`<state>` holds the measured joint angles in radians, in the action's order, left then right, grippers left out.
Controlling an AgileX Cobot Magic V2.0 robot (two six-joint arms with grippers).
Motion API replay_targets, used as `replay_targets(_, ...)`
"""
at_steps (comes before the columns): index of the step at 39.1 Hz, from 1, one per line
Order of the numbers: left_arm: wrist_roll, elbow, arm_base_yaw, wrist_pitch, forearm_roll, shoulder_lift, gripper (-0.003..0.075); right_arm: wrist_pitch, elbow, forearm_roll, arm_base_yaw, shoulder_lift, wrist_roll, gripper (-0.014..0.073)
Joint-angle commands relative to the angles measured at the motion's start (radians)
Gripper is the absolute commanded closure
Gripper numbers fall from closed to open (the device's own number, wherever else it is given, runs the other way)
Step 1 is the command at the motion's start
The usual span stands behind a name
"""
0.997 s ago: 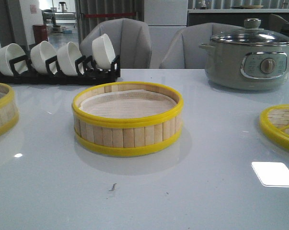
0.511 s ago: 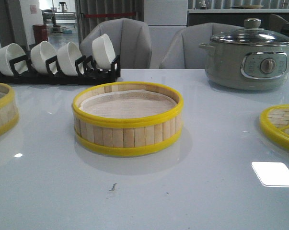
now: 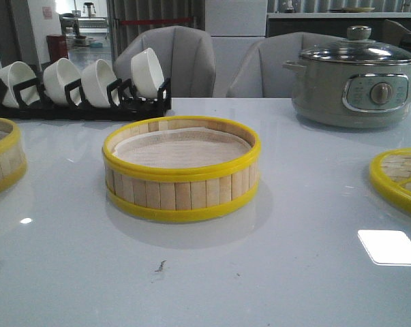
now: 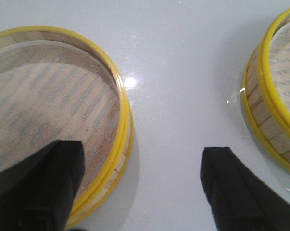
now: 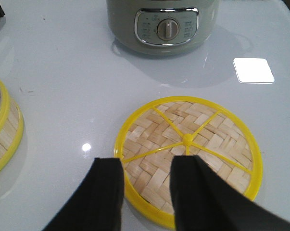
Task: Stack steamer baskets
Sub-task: 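Grasp the rim of the steamer basket near the left gripper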
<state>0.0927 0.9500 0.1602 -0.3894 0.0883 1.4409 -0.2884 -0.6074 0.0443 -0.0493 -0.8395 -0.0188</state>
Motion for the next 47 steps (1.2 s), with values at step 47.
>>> replay_targets(47, 0.005, 0.291, -0.036, 0.032, -0.003, 0.398, 0.0162, 0.078, -0.041, -0.001, 0.0, 0.003, 0.001, 0.0243)
